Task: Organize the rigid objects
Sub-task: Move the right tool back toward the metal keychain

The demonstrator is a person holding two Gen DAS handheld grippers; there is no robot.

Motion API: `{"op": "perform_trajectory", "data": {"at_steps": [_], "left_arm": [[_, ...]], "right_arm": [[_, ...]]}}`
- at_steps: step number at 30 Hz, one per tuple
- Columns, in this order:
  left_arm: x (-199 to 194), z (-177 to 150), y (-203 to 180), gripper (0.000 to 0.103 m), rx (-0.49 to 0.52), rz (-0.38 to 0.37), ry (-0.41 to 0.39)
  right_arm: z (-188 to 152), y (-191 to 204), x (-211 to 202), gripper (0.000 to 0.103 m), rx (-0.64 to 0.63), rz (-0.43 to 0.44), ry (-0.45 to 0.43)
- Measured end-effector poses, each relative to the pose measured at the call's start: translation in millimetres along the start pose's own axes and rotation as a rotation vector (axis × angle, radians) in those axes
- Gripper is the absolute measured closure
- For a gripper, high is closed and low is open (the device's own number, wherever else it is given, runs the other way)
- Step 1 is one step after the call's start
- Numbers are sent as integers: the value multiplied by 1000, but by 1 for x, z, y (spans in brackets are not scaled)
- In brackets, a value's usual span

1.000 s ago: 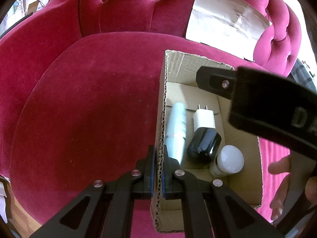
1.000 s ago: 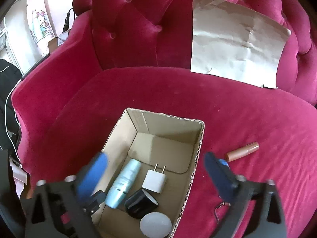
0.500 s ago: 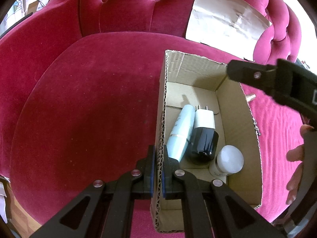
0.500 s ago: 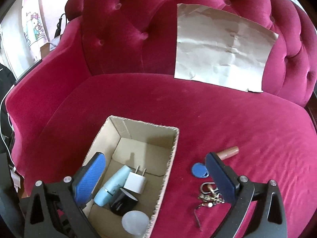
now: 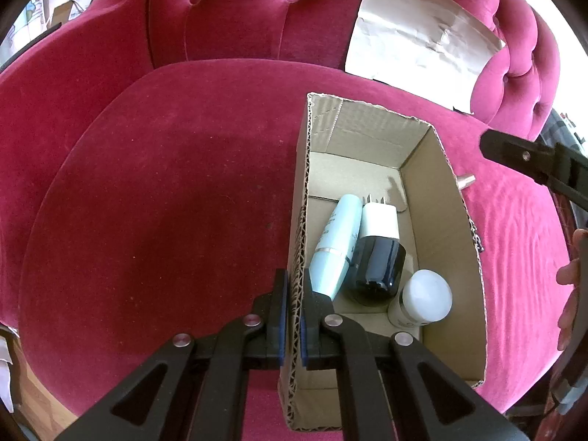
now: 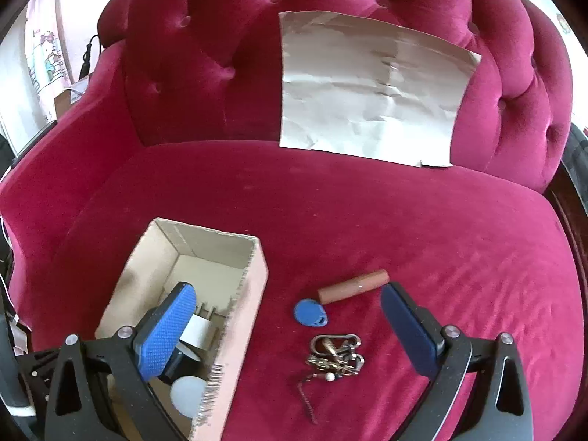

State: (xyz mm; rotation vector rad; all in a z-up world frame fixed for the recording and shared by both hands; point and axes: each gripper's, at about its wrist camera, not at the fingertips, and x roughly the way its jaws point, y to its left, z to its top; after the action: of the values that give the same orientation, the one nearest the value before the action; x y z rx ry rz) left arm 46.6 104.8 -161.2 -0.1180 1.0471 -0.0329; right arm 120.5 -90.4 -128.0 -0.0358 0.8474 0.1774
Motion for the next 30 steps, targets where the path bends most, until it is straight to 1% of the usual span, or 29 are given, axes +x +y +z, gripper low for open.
{"op": "perform_trajectory", "data": {"at_steps": [8,16,21,25,30], "left_arm": [[0,0,0,98,1,2,0],[0,0,-1,98,-2,2,0],[0,-1,-1,98,-1,6,-1],[0,-1,-1,98,-3,5,0],[0,0,0,98,-2,7,1]], "right_arm": [[-16,-22,2,0,21,-36,7],[-28,-40,0,0,4,-72,2],[-38,-49,-2,0,9,-61,-18],[-47,-51,-5,0,-7,-68,-45],[-55,-56,0,0,-10,-73,-24]]}}
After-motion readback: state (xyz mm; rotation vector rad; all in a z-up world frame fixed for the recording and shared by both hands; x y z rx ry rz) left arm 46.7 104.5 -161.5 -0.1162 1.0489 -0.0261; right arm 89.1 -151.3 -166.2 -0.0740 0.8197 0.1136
